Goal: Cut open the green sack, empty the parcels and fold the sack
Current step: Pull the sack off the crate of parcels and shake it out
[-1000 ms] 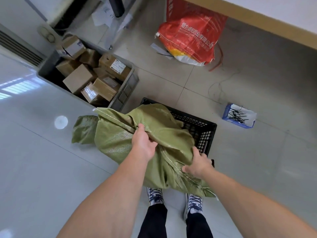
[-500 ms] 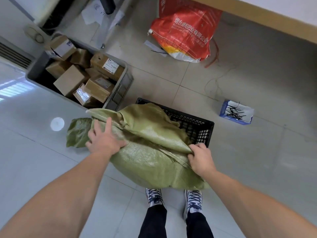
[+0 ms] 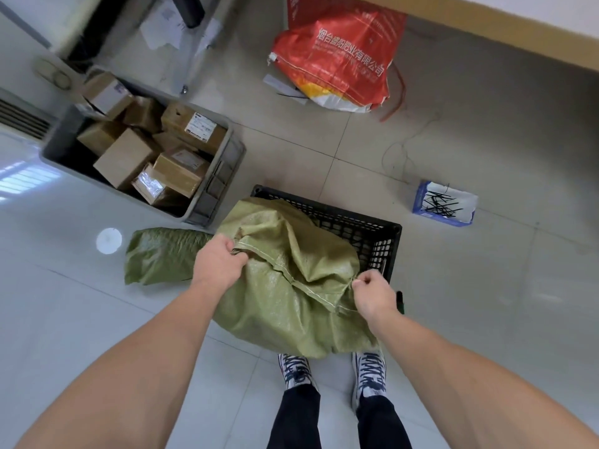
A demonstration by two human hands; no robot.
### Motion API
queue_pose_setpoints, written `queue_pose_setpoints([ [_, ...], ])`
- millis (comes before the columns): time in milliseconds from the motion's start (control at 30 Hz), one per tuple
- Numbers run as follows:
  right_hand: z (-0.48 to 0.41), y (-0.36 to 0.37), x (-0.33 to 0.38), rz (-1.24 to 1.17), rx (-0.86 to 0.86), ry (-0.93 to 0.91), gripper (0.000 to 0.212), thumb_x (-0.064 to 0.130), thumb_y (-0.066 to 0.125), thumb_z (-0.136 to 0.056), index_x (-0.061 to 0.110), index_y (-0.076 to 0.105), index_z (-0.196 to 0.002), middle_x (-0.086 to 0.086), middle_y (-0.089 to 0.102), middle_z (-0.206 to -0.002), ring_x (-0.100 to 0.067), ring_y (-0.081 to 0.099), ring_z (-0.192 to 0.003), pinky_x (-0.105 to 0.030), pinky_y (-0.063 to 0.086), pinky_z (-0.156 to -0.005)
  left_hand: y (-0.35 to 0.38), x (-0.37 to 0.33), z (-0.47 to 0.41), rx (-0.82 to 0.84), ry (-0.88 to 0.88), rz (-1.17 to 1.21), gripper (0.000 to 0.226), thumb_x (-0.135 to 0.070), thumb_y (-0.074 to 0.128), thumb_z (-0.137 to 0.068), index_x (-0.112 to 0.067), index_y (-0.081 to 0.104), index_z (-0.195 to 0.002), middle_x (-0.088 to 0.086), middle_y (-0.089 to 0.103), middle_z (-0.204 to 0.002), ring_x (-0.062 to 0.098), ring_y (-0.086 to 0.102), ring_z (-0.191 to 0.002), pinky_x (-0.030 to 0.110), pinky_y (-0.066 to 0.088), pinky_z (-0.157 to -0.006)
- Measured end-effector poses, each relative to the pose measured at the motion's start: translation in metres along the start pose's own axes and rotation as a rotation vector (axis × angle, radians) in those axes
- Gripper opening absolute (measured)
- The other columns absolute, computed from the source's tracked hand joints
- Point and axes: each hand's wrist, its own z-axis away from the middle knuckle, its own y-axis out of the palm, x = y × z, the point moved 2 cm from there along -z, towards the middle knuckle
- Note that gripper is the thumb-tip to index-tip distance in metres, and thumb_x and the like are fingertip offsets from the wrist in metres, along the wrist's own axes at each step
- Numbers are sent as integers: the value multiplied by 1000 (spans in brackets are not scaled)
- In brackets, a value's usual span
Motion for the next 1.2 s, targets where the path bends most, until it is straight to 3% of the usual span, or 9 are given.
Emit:
queue_pose_setpoints([
  [100,3,-4,9,18,-40,-117,29,25,61,-87,19,59,-115,-6,60,-116,-20,51,-87,-29,39,-72,1,-19,11,-8,67,125,37,-26,72,-80,-18,46,-105,1,57,-92,21,51,-75,33,36,-67],
  [233,8,-20,10,-20,-65,7,55,23,62,-87,14,45,-139,-14,40,-138,-26,50,-90,-29,39,-79,-4,-32,23,99,39,256,66,-35,72,-84,-23,43,-142,-2,54,-127,21,54,-113,37,42,-98],
  [367,24,-28,2,295,122,-43,23,11,48,-91,12,65,-107,-10,64,-109,-28,55,-88,-24,39,-67,-12,-33,48,190,52,154,16,-28,61,-93,-23,63,-107,-3,63,-106,22,56,-97,32,44,-87],
  [467,48,-37,4,181,71,-115,19,8,41,-93,18,57,-90,-7,60,-94,-26,51,-81,-27,33,-54,-16,-40,74,139,139,185,16,-25,54,-97,-20,64,-110,-2,62,-100,23,56,-98,31,39,-80],
  [633,94,-73,6,-32,-15,-177,18,13,37,-98,18,53,-104,-10,60,-99,-22,53,-78,-31,37,-62,-45,-43,106,6,131,244,19,-31,50,-98,-16,60,-104,5,64,-101,26,57,-93,36,42,-79],
  [733,107,-103,6,-50,-120,-172,18,15,40,-99,9,51,-112,-18,61,-107,-33,54,-92,-34,38,-73,-73,-38,111,-62,84,142,34,-37,47,-98,-6,60,-104,18,63,-107,38,57,-102,40,41,-82],
  [967,165,-118,53,-25,-161,-438,49,16,60,-90,10,48,-136,-11,55,-131,-29,52,-120,-33,39,-98,-99,-76,153,-10,261,78,16,-29,52,-95,-14,53,-101,6,63,-94,29,54,-89,35,37,-71],
  [1100,194,-114,84,-23,-93,-493,46,12,58,-92,12,48,-137,-7,58,-126,-22,54,-111,-24,37,-87,-102,-110,177,-7,391,23,16,-22,56,-93,-16,56,-109,-1,60,-95,21,52,-87,31,38,-74],
  [1200,202,-123,87,-39,-86,-475,50,11,54,-93,16,44,-142,-6,58,-127,-21,54,-108,-25,40,-86,-107,-109,187,16,329,27,10,-18,53,-93,-17,55,-103,1,62,-93,25,57,-88,35,44,-75],
])
